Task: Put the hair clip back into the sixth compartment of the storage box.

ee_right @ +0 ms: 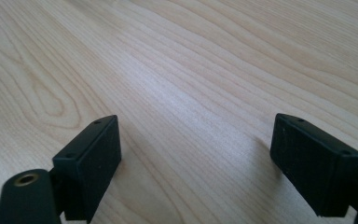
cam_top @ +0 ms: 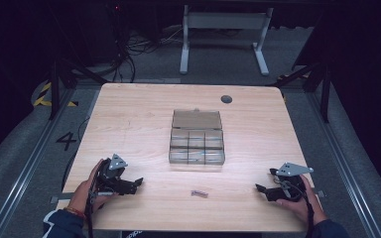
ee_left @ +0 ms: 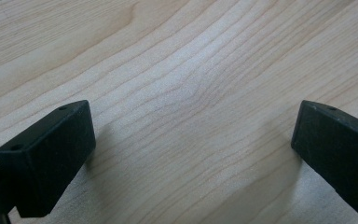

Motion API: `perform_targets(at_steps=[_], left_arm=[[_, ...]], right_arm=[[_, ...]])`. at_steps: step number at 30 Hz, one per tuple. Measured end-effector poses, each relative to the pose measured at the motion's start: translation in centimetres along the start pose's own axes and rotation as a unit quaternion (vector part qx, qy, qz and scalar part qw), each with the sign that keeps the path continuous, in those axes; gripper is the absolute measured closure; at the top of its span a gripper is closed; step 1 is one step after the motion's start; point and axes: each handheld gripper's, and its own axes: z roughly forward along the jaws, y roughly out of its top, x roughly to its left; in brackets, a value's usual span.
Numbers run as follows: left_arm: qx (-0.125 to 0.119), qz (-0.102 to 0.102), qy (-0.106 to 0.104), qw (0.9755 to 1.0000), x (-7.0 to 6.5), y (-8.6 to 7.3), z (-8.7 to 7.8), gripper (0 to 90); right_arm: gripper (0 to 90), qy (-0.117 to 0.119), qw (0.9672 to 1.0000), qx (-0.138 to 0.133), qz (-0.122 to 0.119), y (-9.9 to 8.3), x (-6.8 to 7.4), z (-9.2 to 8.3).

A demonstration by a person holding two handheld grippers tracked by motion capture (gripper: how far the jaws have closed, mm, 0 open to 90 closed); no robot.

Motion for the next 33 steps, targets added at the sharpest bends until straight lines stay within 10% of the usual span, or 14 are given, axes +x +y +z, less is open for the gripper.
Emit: perform_targets(at_steps=[33], left_arm=[[-0.001,0.001,-0.001,1.0,0.0,0.0,0.0,0.1]], right_arm=[[33.4,0.08,0.9917,0.013,-0.099,3.2,7.7,0.7]])
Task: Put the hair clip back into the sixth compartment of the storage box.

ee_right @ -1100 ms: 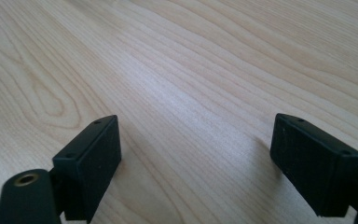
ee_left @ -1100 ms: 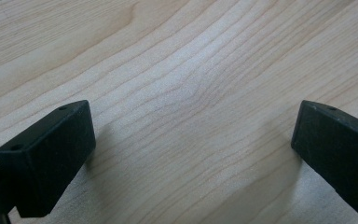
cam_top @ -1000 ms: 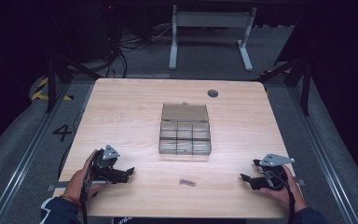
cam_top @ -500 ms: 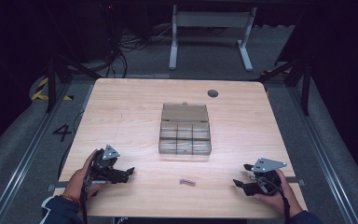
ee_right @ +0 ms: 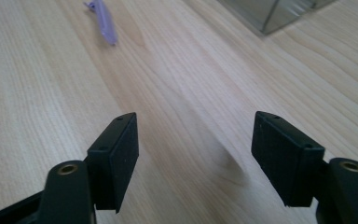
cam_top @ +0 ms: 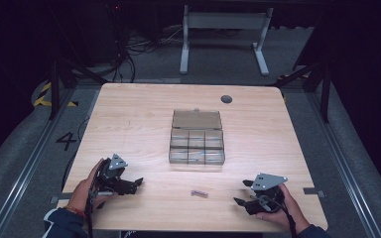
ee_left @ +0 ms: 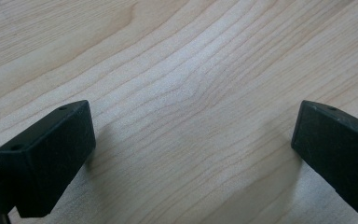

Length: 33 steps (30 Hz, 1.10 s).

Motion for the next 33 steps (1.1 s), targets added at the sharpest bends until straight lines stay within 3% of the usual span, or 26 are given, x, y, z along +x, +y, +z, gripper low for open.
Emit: perform_targets(at_steps=[13,20,25,33], left_arm=[[0.0,0.0,0.0,1.0,0.0,0.0,0.0,0.1],[0.001,-0.001,0.0,1.0,0.0,0.0,0.0,0.1],[0.001,-0.001,0.0,1.0,0.0,0.0,0.0,0.1],[0.0,0.0,0.0,1.0,0.0,0.0,0.0,0.1]], right_arm=[[37.9,0.028,0.9991,0.007,-0.029,2.4,1.4,2.1],[46.7,0.042,0.9979,0.004,-0.049,4.1,2.5,2.7],[51.7,0.05,0.9959,0.016,-0.074,5.1,3.7,4.0],[56.1,0.055,0.9945,0.023,-0.086,6.2,4.4,5.4]])
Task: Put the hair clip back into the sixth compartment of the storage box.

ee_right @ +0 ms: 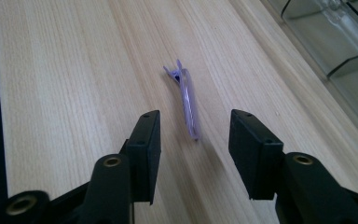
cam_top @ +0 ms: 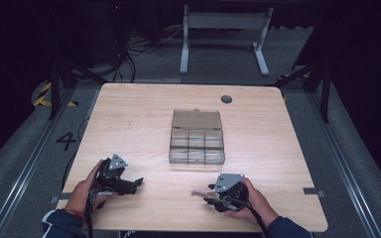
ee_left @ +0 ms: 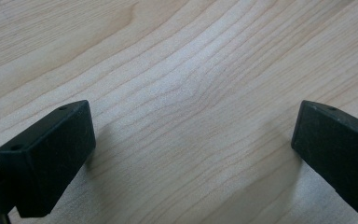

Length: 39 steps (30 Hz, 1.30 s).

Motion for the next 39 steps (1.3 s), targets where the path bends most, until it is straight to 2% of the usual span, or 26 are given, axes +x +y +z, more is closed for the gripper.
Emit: perform_targets(at_steps=[13,19,23,32,39], left_arm=[[0.0,0.002,0.001,1.0,0.0,0.0,0.0,0.1],[0.0,0.0,0.0,1.0,0.0,0.0,0.0,0.1],[0.0,0.0,0.0,1.0,0.0,0.0,0.0,0.1],[0.0,0.0,0.0,1.0,0.0,0.0,0.0,0.1],[0.0,0.0,0.0,1.0,0.0,0.0,0.0,0.1]], right_arm=[[64.2,0.013,0.9999,0.01,-0.005,0.8,-0.2,1.5],[68.0,0.02,0.9996,0.018,0.005,1.1,-0.5,1.7],[74.1,0.032,0.9992,0.024,0.008,1.2,-0.6,1.7],[84.2,0.033,0.999,0.029,0.006,1.0,-0.7,1.4],[85.3,0.025,0.9993,0.03,0.0,1.0,-0.5,1.3]])
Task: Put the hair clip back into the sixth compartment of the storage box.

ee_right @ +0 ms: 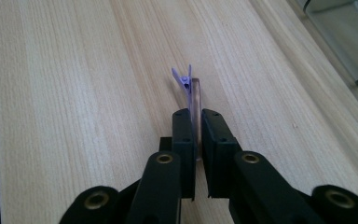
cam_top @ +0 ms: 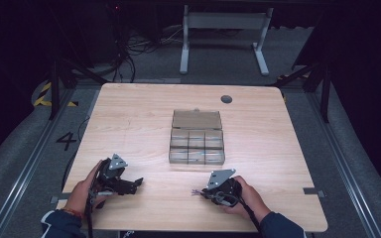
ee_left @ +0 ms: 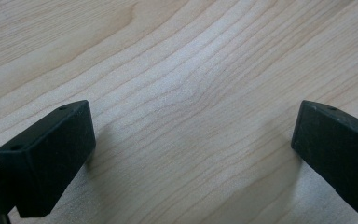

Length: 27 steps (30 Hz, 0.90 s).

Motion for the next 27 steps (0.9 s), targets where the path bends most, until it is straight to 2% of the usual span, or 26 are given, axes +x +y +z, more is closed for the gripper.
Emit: perform_targets(at_steps=[22,27], left_arm=[[0.0,-0.001,0.0,1.0,0.0,0.0,0.0,0.1],[0.0,-0.001,0.0,1.0,0.0,0.0,0.0,0.1]], right_arm=[[85.6,-0.027,0.9996,-0.006,-0.003,-1.2,-0.6,-1.6],[85.7,-0.035,0.9993,-0.009,0.004,-1.4,-0.9,-2.1]])
